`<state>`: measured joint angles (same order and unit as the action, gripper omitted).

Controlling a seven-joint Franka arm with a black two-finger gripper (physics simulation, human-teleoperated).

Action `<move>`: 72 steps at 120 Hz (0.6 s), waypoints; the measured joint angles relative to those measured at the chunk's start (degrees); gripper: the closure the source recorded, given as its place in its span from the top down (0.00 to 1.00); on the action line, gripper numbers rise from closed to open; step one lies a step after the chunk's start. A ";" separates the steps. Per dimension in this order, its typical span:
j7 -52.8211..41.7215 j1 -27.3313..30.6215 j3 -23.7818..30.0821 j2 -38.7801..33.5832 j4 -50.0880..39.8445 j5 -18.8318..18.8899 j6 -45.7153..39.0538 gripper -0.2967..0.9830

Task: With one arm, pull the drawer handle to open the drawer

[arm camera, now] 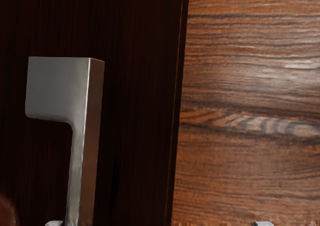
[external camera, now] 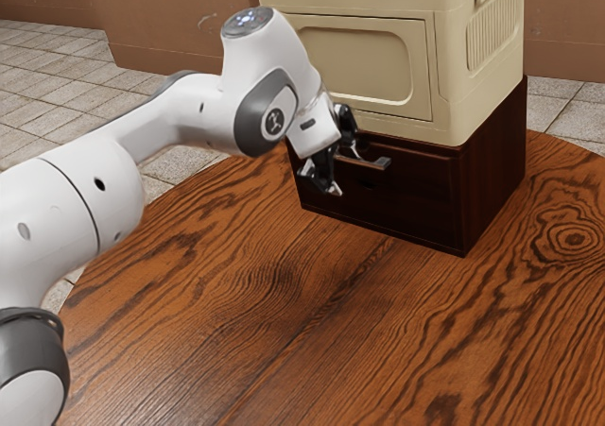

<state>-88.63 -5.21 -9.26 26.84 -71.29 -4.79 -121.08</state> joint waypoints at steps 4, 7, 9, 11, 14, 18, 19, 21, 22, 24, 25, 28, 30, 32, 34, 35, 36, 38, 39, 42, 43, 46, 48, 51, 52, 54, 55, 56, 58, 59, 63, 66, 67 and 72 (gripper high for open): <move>0.02 -0.02 -0.38 -0.10 0.02 -0.13 0.04 0.59; 0.03 0.00 -0.57 -0.17 0.02 -0.24 0.09 0.57; 0.04 0.01 -0.67 -0.21 0.02 -0.30 0.18 0.57; 0.04 0.02 -0.76 -0.27 0.03 -0.35 0.31 0.57; 0.05 0.02 -0.86 -0.36 0.05 -0.43 0.52 0.56; 0.07 0.03 -0.93 -0.47 0.06 -0.58 0.88 0.55; 0.07 0.03 -0.94 -0.49 0.08 -0.63 0.98 0.55; 0.07 0.03 -0.97 -0.52 0.10 -0.70 1.19 0.55; 0.08 0.03 -0.99 -0.53 0.11 -0.74 1.30 0.55; 0.08 0.03 -1.01 -0.55 0.13 -0.80 1.51 0.55; 0.08 0.03 -1.03 -0.56 0.13 -0.84 1.62 0.55; 0.09 0.03 -1.06 -0.60 0.14 -0.93 1.96 0.55; 0.09 0.03 -1.09 -0.62 0.15 -0.99 2.19 0.55; 0.09 0.03 -1.12 -0.64 0.15 -1.08 2.43 0.55; 0.10 0.03 -1.15 -0.65 0.18 -1.19 2.70 0.55; 0.10 0.02 -1.19 -0.67 0.19 -1.24 2.83 0.55; 0.10 0.02 -1.23 -0.69 0.20 -1.29 2.96 0.55; 0.10 0.00 -1.38 -0.71 0.20 -1.39 3.21 0.55; 0.11 -0.01 -1.46 -0.72 0.21 -1.45 3.34 0.55; 0.11 -0.08 -1.62 -0.74 0.25 -1.63 3.74 0.55; 0.11 -0.10 -1.65 -0.74 0.27 -1.68 3.87 0.56; 0.11 -0.06 -1.78 -0.76 0.29 -1.83 4.24 0.55; 0.11 -0.03 -1.83 -0.78 0.30 -1.92 4.49 0.54; 0.11 -0.01 -1.92 -0.82 0.38 -2.02 4.90 0.53; 0.11 0.00 -1.95 -0.84 0.40 -2.05 5.03 0.53; 0.11 0.01 -1.98 -0.87 0.43 -2.11 5.28 0.53; 0.12 0.01 -1.99 -0.88 0.45 -2.13 5.42 0.53; 0.12 0.02 -2.00 -0.90 0.48 -2.16 5.55 0.53; 0.12 0.02 -2.02 -0.93 0.53 -2.20 5.81 0.53; 0.12 0.02 -2.03 -0.96 0.56 -2.22 5.95 0.53; 0.12 0.02 -2.07 -1.08 0.62 -2.28 6.47 0.52; 0.12 -0.01 -2.15 -1.19 0.64 -2.31 6.86 0.52; 0.12 -0.03 -2.18 -1.23 0.65 -2.31 6.99 0.51; 0.11 -0.09 -2.28 -1.38 0.67 -2.36 7.53 0.51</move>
<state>-88.52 -5.31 -11.54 25.46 -70.62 -7.15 -113.55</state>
